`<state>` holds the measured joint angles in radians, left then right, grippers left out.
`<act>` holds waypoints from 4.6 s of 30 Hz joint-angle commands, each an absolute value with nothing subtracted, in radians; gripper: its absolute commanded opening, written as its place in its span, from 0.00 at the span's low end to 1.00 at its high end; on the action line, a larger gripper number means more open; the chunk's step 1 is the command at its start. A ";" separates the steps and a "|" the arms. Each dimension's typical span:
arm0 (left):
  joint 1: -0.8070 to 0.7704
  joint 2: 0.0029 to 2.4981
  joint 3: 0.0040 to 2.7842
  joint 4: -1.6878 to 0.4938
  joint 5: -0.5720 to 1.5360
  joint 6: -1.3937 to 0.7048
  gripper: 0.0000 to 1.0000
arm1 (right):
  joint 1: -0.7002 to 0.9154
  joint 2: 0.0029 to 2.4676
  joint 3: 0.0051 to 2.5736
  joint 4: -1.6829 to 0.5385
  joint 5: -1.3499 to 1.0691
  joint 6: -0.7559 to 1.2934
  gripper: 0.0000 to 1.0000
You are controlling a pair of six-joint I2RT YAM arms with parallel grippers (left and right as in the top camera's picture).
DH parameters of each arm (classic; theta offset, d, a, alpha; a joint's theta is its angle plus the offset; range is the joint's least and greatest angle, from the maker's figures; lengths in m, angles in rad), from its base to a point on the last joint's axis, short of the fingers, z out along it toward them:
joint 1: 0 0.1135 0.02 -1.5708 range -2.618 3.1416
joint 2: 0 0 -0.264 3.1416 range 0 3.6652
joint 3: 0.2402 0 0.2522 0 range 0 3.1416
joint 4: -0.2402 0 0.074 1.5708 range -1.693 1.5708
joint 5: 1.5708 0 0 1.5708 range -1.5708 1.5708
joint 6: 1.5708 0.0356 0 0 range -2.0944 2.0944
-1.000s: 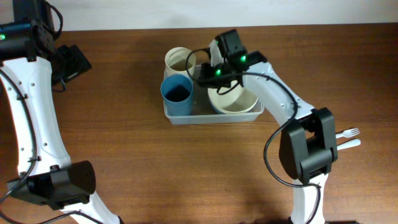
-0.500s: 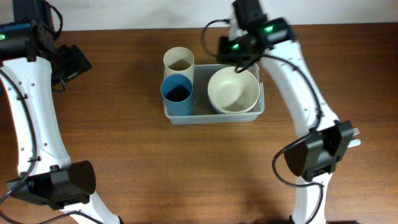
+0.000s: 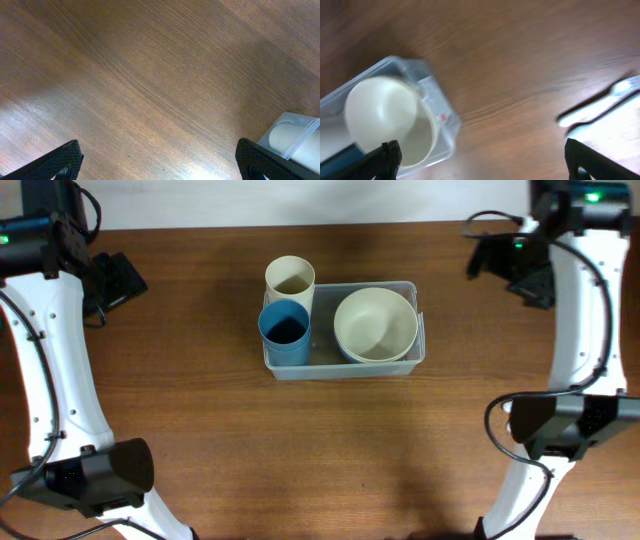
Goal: Pack container
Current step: 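Lift the right gripper out of the container and move it right, then lower the right gripper over the white fork and grasp it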
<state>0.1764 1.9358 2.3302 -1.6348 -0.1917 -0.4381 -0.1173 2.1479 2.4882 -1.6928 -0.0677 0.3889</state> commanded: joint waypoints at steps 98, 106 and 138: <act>0.179 1.932 2.338 -1.636 -0.199 -0.430 1.00 | -0.404 2.004 1.404 -0.937 0.093 0.847 0.99; 0.179 1.932 2.338 -1.636 -0.199 -0.430 1.00 | -0.452 2.004 1.401 -0.942 0.079 0.838 0.99; 0.179 1.932 2.338 -1.636 -0.199 -0.430 1.00 | -0.450 2.006 1.306 -0.840 0.056 0.827 0.99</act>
